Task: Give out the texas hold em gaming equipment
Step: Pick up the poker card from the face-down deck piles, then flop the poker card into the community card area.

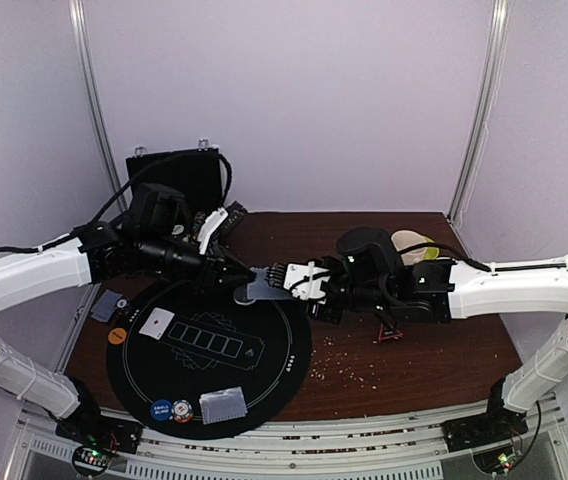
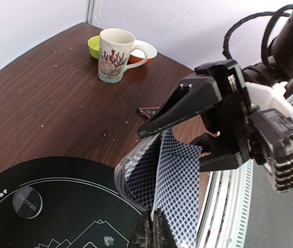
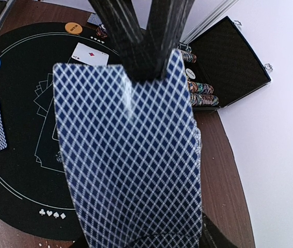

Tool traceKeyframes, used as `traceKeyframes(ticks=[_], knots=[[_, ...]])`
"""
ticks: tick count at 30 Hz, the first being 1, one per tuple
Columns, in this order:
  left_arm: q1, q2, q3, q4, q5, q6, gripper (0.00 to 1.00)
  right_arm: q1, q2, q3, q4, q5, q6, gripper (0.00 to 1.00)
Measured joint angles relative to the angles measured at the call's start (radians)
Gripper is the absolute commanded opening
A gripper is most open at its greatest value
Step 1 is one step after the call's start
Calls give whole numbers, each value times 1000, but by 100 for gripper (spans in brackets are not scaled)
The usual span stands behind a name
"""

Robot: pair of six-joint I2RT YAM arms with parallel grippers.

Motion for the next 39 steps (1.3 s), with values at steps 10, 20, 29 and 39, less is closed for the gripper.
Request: traceKeyframes(ticks=[10, 20, 29, 39], knots=[[156, -180, 3, -8, -13, 102, 0, -11, -4, -19, -3, 2, 2, 48], [214, -267, -142, 1, -508, 691, 0, -13, -25, -27, -3, 0, 2, 48], [214, -191, -542, 193, -747, 1166, 0, -13, -38, -33, -2, -12, 1, 48], [195, -101, -600, 333, -716, 1392, 0, -13, -47, -55, -1, -17, 2, 48]])
